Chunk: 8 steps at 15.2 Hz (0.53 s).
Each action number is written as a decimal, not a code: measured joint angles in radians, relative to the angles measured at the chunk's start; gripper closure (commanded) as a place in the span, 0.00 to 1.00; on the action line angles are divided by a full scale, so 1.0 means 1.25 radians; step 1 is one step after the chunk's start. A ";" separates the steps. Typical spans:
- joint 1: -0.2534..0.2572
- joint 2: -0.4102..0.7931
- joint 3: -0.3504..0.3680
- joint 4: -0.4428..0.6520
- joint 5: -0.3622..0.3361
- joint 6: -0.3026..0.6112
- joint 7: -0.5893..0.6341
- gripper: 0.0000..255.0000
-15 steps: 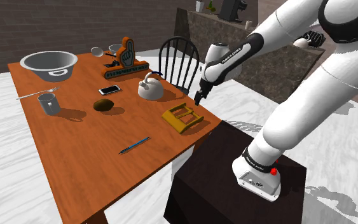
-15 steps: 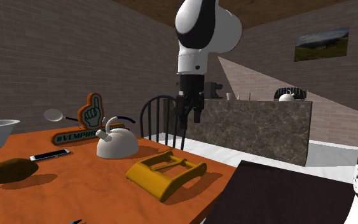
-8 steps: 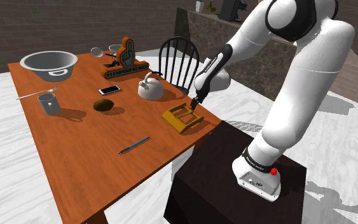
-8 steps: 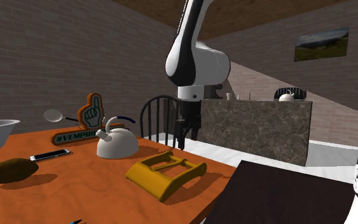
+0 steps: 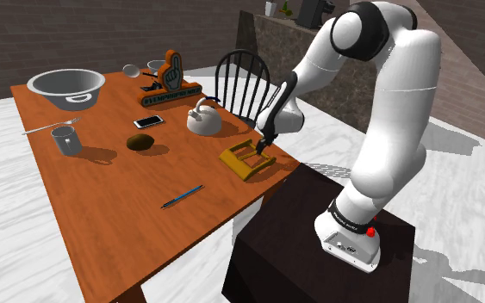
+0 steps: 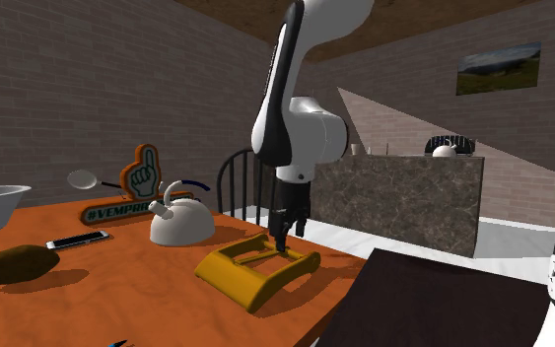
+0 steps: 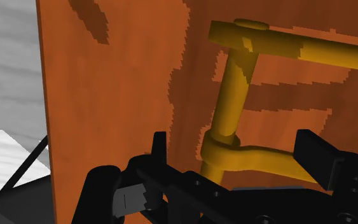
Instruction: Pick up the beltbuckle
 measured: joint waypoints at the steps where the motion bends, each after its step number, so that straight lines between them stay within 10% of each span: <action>1: -0.007 0.015 0.008 0.006 0.004 0.010 -0.003 0.00; 2: -0.010 0.024 0.013 0.009 0.006 0.016 -0.004 0.00; 3: -0.013 0.028 0.016 0.009 0.008 0.020 -0.006 1.00; 8: -0.016 0.031 0.019 0.008 0.009 0.024 -0.007 1.00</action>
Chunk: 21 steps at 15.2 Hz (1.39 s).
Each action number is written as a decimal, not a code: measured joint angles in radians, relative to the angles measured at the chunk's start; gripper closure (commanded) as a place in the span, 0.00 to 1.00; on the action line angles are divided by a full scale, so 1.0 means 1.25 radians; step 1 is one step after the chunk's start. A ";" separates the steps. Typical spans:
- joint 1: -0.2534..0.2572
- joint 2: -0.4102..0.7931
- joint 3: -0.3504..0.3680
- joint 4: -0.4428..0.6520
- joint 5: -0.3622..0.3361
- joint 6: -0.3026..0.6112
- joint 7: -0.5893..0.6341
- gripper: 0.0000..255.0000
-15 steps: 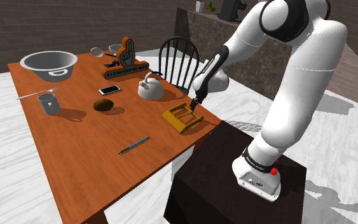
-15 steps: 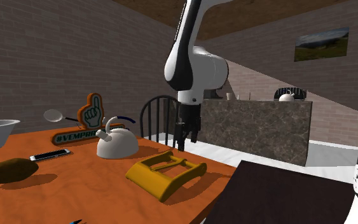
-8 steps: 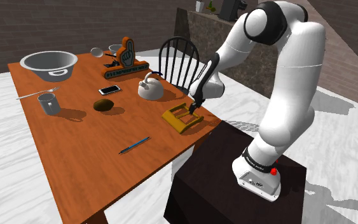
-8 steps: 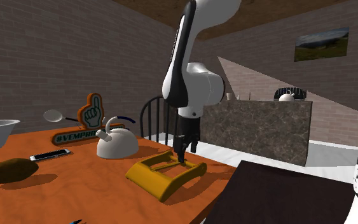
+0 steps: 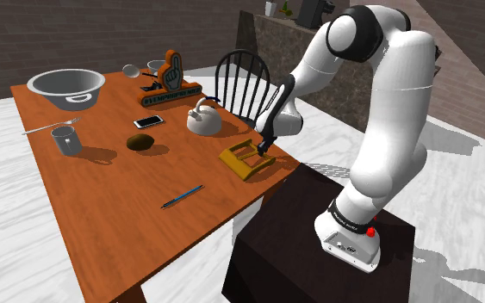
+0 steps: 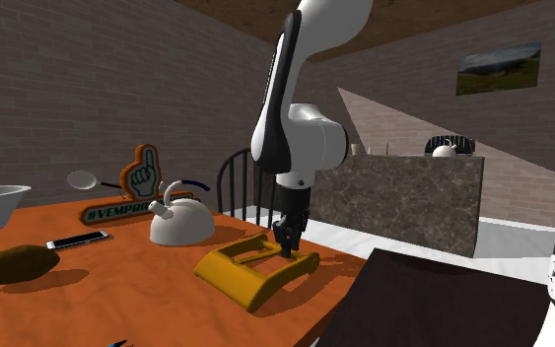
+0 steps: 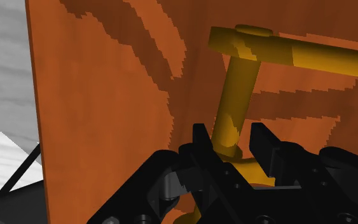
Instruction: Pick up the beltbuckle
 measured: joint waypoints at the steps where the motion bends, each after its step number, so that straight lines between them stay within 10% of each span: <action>1: 0.000 0.000 0.000 0.000 0.000 0.000 0.000 1.00; 21: 0.098 -0.181 -0.117 -0.040 -0.091 -0.144 0.073 1.00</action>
